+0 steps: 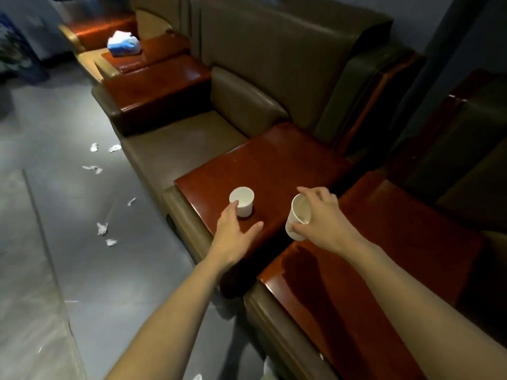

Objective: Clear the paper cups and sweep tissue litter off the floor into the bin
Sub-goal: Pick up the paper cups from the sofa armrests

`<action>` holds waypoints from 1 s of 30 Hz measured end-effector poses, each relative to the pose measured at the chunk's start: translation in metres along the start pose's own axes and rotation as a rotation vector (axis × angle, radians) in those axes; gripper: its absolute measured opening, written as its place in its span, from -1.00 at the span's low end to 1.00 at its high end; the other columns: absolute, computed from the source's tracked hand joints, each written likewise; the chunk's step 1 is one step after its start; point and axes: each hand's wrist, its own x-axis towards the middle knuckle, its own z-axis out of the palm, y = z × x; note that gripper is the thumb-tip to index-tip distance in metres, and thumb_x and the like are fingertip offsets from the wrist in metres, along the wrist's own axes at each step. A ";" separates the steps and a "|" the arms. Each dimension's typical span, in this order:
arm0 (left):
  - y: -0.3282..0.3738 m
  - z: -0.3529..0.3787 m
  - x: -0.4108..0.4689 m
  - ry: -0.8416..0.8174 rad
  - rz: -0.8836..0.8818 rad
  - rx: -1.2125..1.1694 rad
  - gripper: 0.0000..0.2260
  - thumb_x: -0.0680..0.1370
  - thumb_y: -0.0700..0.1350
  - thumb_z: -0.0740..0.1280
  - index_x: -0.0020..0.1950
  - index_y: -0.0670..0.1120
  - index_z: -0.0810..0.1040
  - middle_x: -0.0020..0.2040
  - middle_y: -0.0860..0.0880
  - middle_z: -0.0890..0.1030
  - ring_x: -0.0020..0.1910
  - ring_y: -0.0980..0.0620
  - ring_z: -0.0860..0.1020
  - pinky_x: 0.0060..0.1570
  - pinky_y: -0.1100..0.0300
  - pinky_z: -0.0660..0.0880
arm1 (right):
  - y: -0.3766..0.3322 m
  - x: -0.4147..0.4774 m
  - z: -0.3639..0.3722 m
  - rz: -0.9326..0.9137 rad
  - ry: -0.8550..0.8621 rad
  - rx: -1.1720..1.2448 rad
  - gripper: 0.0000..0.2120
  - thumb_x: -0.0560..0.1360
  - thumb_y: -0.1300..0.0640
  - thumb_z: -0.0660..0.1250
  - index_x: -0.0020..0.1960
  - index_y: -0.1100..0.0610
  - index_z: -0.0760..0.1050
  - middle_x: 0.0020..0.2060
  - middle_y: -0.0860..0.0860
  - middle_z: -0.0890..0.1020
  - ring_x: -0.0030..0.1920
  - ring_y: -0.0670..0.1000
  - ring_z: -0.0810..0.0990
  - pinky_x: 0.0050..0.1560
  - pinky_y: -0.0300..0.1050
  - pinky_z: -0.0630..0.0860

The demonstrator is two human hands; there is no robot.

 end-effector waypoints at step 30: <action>0.145 -0.025 0.009 -0.123 0.367 0.164 -0.25 0.37 0.06 0.51 0.46 -0.04 0.23 0.31 -0.01 0.32 0.25 0.05 0.35 0.13 0.24 0.28 | -0.009 -0.046 -0.101 0.256 0.175 0.078 -0.21 0.44 -0.02 0.44 0.54 -0.02 0.10 0.33 0.03 0.21 0.39 0.05 0.15 0.40 -0.03 0.21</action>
